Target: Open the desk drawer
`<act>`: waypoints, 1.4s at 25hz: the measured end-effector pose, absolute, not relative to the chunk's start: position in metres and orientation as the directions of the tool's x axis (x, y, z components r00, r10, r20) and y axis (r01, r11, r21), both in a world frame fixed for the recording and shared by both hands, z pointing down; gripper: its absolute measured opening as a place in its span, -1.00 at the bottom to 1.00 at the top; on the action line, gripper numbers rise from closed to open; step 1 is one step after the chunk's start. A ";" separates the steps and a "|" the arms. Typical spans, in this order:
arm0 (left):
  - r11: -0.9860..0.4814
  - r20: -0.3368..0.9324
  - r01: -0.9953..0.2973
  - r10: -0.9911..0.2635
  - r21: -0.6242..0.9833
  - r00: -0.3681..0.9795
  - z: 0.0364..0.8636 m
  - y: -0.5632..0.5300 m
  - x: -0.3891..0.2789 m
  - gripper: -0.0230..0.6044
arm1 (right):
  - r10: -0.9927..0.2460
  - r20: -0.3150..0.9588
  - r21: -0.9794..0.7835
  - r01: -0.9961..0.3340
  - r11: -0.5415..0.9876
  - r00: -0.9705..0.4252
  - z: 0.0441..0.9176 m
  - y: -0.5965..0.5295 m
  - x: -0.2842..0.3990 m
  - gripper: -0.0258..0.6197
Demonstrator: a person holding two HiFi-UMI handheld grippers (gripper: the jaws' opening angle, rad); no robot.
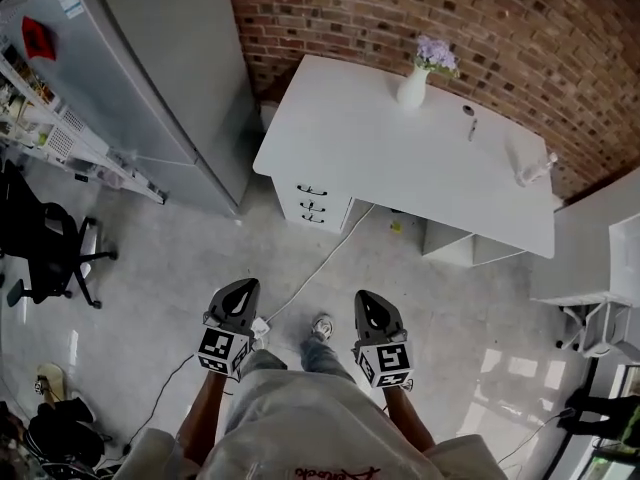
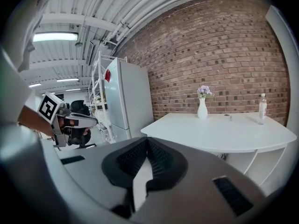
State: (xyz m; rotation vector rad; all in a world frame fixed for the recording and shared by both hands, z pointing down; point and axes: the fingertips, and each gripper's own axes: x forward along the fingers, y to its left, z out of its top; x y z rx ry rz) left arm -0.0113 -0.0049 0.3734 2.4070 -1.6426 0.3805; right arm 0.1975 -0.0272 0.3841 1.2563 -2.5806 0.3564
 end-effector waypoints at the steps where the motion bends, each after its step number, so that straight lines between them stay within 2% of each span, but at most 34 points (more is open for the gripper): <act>1: -0.355 0.331 -0.935 -0.880 0.022 0.342 0.377 -0.005 -0.012 -0.89 | -0.729 0.324 -0.108 -0.790 0.604 -0.603 0.385 -0.032 0.198 -0.87; 15: -0.322 0.391 -0.945 -0.863 0.061 0.319 0.403 -0.009 -0.020 -0.89 | -0.675 0.349 -0.144 -0.749 0.647 -0.650 0.402 -0.051 0.170 -0.87; 35: -0.407 0.415 -0.907 -0.811 0.109 0.414 0.436 -0.057 -0.074 -0.89 | -0.715 0.394 -0.128 -0.804 0.580 -0.578 0.428 -0.100 0.102 -0.87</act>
